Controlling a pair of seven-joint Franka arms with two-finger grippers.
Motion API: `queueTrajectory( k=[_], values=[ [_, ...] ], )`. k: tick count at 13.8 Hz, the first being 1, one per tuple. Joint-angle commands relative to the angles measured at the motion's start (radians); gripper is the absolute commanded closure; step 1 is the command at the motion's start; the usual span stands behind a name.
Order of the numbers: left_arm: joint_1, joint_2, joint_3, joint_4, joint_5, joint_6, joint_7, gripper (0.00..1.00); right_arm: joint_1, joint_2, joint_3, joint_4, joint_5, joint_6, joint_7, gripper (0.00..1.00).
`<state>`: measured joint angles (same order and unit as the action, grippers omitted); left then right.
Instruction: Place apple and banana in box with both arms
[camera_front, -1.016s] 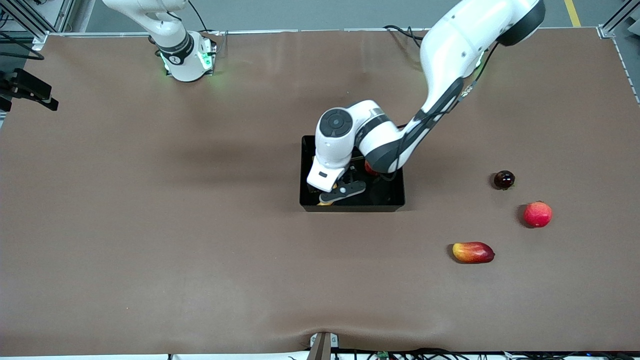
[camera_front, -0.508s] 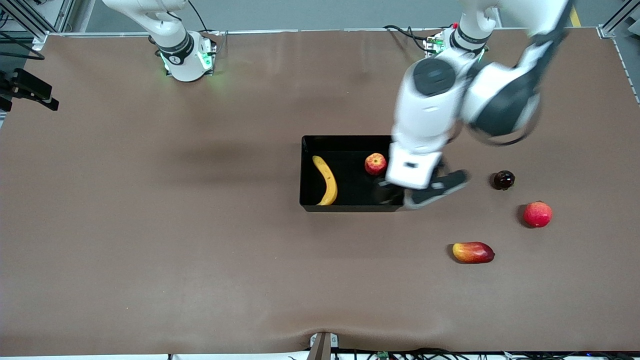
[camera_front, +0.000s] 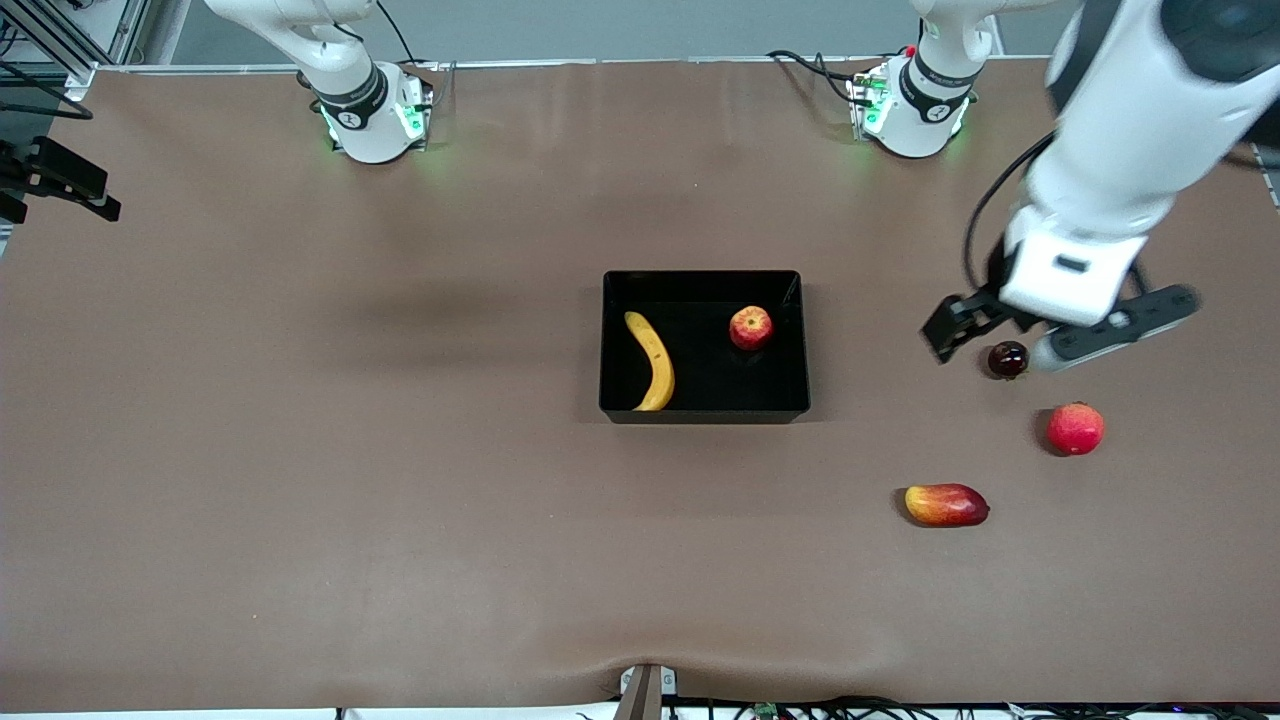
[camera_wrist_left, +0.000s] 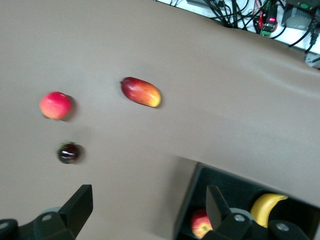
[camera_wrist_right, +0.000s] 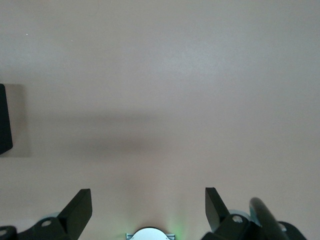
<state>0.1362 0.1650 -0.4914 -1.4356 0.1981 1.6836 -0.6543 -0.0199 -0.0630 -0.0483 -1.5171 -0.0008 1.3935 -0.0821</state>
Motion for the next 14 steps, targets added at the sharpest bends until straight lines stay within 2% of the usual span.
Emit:
queueTrajectory(
  k=[1,6,7,11,14],
  values=[
    [-0.042,-0.073,0.126,-0.029,-0.067,-0.062,0.157,0.0,-0.018,-0.018,0.013,-0.017,0.013,0.002,0.004,0.0],
    [-0.041,-0.128,0.259,-0.034,-0.161,-0.159,0.43,0.0,-0.017,-0.018,0.013,-0.017,0.015,-0.001,0.004,0.0],
    [-0.04,-0.154,0.284,-0.06,-0.189,-0.172,0.453,0.0,-0.017,-0.018,0.013,-0.017,0.015,0.001,0.004,0.0],
    [-0.032,-0.248,0.31,-0.161,-0.201,-0.174,0.505,0.0,-0.02,-0.018,0.013,-0.015,0.015,0.001,0.004,0.0],
    [-0.036,-0.259,0.309,-0.167,-0.2,-0.176,0.506,0.0,-0.02,-0.018,0.013,-0.015,0.015,0.001,0.004,0.0]
  ],
)
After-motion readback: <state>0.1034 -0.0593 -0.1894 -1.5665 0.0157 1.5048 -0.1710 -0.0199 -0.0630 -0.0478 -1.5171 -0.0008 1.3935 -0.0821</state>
